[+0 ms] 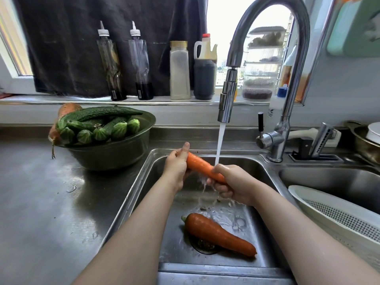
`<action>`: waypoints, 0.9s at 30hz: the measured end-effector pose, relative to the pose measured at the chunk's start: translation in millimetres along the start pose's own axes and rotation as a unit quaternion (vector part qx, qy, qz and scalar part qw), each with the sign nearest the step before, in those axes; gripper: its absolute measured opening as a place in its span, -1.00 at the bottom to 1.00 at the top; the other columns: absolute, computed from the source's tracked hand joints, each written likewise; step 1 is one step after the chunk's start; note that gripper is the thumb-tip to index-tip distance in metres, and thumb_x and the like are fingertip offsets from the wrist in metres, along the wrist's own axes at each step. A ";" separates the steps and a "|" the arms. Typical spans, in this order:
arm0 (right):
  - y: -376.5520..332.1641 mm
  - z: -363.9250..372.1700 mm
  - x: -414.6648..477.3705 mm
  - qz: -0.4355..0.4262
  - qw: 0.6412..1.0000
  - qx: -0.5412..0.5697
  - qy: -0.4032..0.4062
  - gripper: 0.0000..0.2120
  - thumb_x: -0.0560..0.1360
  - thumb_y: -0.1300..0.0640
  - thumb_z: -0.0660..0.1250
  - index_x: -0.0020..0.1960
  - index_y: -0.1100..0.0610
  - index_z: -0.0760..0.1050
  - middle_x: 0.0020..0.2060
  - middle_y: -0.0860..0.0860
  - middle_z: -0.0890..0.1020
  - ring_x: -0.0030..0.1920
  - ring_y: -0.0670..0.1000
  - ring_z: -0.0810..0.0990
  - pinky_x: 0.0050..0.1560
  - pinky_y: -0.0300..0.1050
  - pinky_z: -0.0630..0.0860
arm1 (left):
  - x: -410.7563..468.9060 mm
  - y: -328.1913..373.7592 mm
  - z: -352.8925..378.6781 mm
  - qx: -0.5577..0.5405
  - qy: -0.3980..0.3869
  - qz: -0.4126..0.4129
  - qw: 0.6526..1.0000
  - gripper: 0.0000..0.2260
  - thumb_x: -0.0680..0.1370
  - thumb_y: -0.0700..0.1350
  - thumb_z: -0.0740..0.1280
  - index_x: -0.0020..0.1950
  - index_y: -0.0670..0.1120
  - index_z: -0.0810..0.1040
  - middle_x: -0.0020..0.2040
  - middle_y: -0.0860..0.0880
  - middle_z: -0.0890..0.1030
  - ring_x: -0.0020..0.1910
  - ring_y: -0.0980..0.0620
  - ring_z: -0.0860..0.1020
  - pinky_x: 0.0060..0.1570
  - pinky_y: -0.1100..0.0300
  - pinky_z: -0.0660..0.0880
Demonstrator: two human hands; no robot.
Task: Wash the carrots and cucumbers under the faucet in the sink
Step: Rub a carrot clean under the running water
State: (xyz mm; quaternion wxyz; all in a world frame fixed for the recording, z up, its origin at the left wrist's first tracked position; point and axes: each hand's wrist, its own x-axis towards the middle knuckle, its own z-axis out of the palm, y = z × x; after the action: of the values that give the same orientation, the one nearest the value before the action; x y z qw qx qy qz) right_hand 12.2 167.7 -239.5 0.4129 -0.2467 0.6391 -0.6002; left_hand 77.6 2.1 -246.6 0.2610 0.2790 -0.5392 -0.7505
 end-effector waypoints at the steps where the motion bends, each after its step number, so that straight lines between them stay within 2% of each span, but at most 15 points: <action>1: -0.5 -1.4 0.0 0.003 1.000 0.013 -0.002 -0.80 0.63 0.18 0.12 0.06 0.27 0.46 -0.25 0.11 0.60 -0.49 -0.08 0.26 -0.54 -0.28 0.17 | -1.1 0.4 0.7 -0.004 -0.011 -0.004 1.000 -0.58 0.64 0.16 0.29 0.37 -0.08 0.40 0.20 -0.15 0.52 0.17 -0.14 0.55 0.12 -0.11 0.62; 3: -0.6 -6.6 0.6 0.012 0.999 0.050 -0.005 -0.79 0.62 0.18 0.09 0.09 0.29 0.41 -0.24 0.14 0.59 -0.50 -0.07 0.25 -0.54 -0.27 0.17 | -1.9 -0.2 2.1 -0.044 -0.044 -0.025 0.998 -0.59 0.67 0.13 0.27 0.40 -0.10 0.37 0.28 -0.22 0.50 0.22 -0.21 0.56 0.02 -0.11 0.65; 6: 0.1 -10.0 -0.1 0.011 0.999 0.041 0.008 -0.78 0.64 0.14 0.13 0.13 0.29 0.41 -0.28 0.11 0.58 -0.51 -0.08 0.27 -0.55 -0.28 0.18 | -3.8 -1.2 2.4 -0.072 -0.080 -0.038 0.993 -0.69 0.69 -0.09 0.27 0.41 -0.12 0.35 0.29 -0.27 0.46 0.17 -0.21 0.57 -0.12 -0.06 0.65; 8: 0.1 -9.6 -1.5 0.008 1.000 0.022 0.011 -0.79 0.65 0.15 0.16 0.10 0.30 0.43 -0.33 0.07 0.57 -0.51 -0.09 0.27 -0.54 -0.28 0.19 | -2.4 -2.3 1.7 -0.068 -0.090 -0.028 0.993 -0.71 0.69 -0.17 0.27 0.39 -0.07 0.35 0.30 -0.26 0.43 0.18 -0.22 0.54 -0.06 -0.08 0.63; 12: -1.6 -14.8 -0.5 0.023 0.996 0.077 -0.026 -0.74 0.56 0.18 0.08 0.19 0.27 0.36 -0.24 0.11 0.56 -0.48 -0.07 0.29 -0.54 -0.27 0.24 | 0.2 -3.0 -0.4 -0.066 -0.088 -0.021 0.994 -0.63 0.68 -0.15 0.30 0.47 -0.09 0.30 0.31 -0.25 0.46 0.19 -0.23 0.55 0.14 -0.20 0.60; 14: -1.2 -14.7 0.2 0.017 0.997 0.069 -0.019 -0.74 0.59 0.16 0.11 0.19 0.28 0.38 -0.23 0.12 0.57 -0.48 -0.06 0.30 -0.54 -0.26 0.24 | 0.9 -3.9 -0.8 -0.064 -0.090 -0.017 0.994 -0.58 0.68 -0.13 0.31 0.49 -0.13 0.28 0.33 -0.27 0.47 0.22 -0.25 0.56 0.17 -0.21 0.59; 17: -0.3 -12.4 0.6 0.011 0.999 0.035 0.001 -0.76 0.63 0.13 0.18 0.17 0.29 0.43 -0.25 0.10 0.57 -0.49 -0.07 0.30 -0.54 -0.27 0.22 | 0.7 -4.8 -1.0 -0.048 -0.094 -0.007 0.994 -0.55 0.67 -0.10 0.32 0.51 -0.17 0.29 0.32 -0.26 0.52 0.24 -0.24 0.57 0.12 -0.15 0.62; 19: -0.8 -14.0 0.2 0.028 0.998 0.043 -0.022 -0.72 0.60 0.14 0.11 0.18 0.31 0.42 -0.26 0.10 0.58 -0.49 -0.07 0.31 -0.53 -0.26 0.24 | 0.3 -5.1 -1.1 -0.050 -0.098 0.001 0.994 -0.54 0.66 -0.09 0.34 0.50 -0.21 0.33 0.28 -0.28 0.56 0.21 -0.25 0.60 0.00 -0.11 0.64; 21: -1.0 -15.3 -0.6 0.033 0.998 0.046 -0.026 -0.68 0.60 0.12 0.09 0.20 0.32 0.41 -0.29 0.10 0.59 -0.49 -0.06 0.33 -0.52 -0.25 0.27 | 0.3 -5.1 -0.6 -0.051 -0.100 0.010 0.994 -0.53 0.64 -0.08 0.36 0.48 -0.22 0.35 0.33 -0.31 0.54 0.19 -0.26 0.61 -0.07 -0.11 0.65; 25: 2.5 -7.1 1.4 0.005 0.998 -0.031 0.048 -0.60 0.63 -0.02 0.27 0.25 0.30 0.53 -0.28 0.08 0.61 -0.48 -0.05 0.37 -0.50 -0.23 0.30 | -2.2 -6.1 1.2 -0.032 -0.109 0.030 0.993 -0.50 0.55 -0.03 0.43 0.43 -0.12 0.41 0.34 -0.24 0.55 0.21 -0.24 0.61 0.01 -0.10 0.65; 27: 2.7 -6.0 2.4 0.008 0.997 -0.038 0.062 -0.64 0.62 0.00 0.25 0.19 0.28 0.54 -0.28 0.09 0.62 -0.49 -0.05 0.37 -0.51 -0.22 0.30 | -3.7 -6.0 1.3 -0.020 -0.109 0.038 0.993 -0.43 0.47 0.02 0.47 0.43 -0.10 0.42 0.34 -0.22 0.54 0.23 -0.25 0.60 -0.02 -0.06 0.66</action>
State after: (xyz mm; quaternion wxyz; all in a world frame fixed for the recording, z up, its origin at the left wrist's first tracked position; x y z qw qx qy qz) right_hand 6.4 169.5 -243.0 0.3677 -0.2193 0.6878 -0.5862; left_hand 78.8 7.2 -251.5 0.2347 0.1696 -0.5596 -0.7765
